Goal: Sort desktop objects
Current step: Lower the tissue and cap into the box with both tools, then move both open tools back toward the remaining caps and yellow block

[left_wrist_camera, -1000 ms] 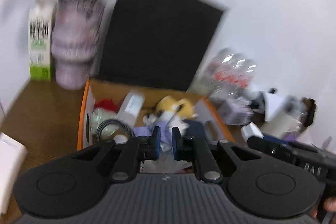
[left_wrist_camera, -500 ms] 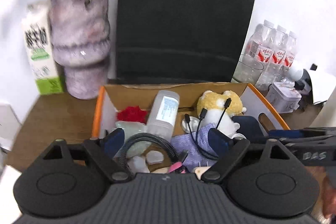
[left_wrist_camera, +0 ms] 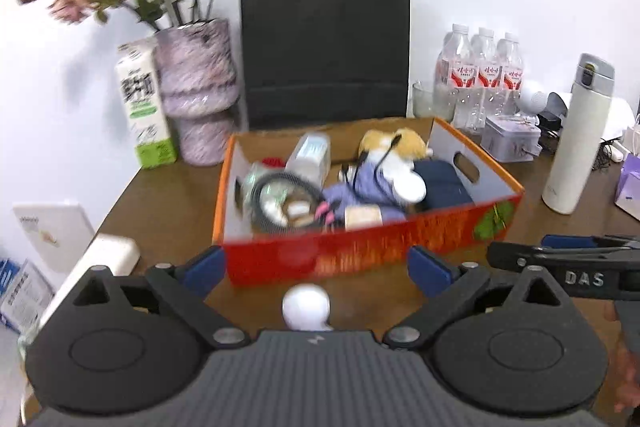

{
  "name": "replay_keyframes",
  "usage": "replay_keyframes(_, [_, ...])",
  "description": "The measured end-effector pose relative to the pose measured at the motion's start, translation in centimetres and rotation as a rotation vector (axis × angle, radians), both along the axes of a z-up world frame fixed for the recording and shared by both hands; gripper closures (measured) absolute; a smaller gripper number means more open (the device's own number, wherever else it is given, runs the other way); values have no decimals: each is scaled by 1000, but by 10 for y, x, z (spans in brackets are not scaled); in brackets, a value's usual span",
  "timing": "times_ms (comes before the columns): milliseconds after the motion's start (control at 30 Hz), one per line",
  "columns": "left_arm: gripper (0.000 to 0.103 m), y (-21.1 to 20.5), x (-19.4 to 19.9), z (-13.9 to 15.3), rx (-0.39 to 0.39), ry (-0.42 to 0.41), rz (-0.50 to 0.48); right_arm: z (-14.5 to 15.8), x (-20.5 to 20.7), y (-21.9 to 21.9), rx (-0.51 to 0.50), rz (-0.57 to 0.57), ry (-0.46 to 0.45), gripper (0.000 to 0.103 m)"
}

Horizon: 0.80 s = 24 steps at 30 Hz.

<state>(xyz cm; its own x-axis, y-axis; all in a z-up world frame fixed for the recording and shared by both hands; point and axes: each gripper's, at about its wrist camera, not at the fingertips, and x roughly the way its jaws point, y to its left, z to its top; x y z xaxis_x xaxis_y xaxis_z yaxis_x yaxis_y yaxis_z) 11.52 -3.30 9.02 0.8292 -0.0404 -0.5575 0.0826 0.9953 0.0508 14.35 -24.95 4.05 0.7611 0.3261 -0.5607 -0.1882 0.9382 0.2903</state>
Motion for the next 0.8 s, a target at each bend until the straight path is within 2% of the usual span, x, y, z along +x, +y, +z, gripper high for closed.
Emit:
replay_keyframes(67, [0, 3, -22, -8, -9, -7, 19, -6, -11, 0, 38, 0, 8, 23])
replay_keyframes(133, [0, 6, -38, -20, -24, 2, 38, -11, -24, 6, 23, 3, -7, 22])
replay_keyframes(167, [0, 6, -44, -28, -32, 14, 31, -14, -29, 9, 7, 11, -20, 18])
replay_keyframes(300, [0, 1, -54, -57, -14, 59, -9, -24, -43, 13, -1, 20, -21, 16])
replay_keyframes(400, [0, -1, -59, -72, -8, 76, 0, -27, -51, 13, 2, 21, -25, 16])
replay_keyframes(533, [0, 2, -63, -81, -35, 79, 9, -33, -60, 18, -45, 12, -46, 9])
replay_keyframes(800, [0, 6, -65, -83, -55, 74, 20, -40, -62, 23, -67, 22, -30, 9])
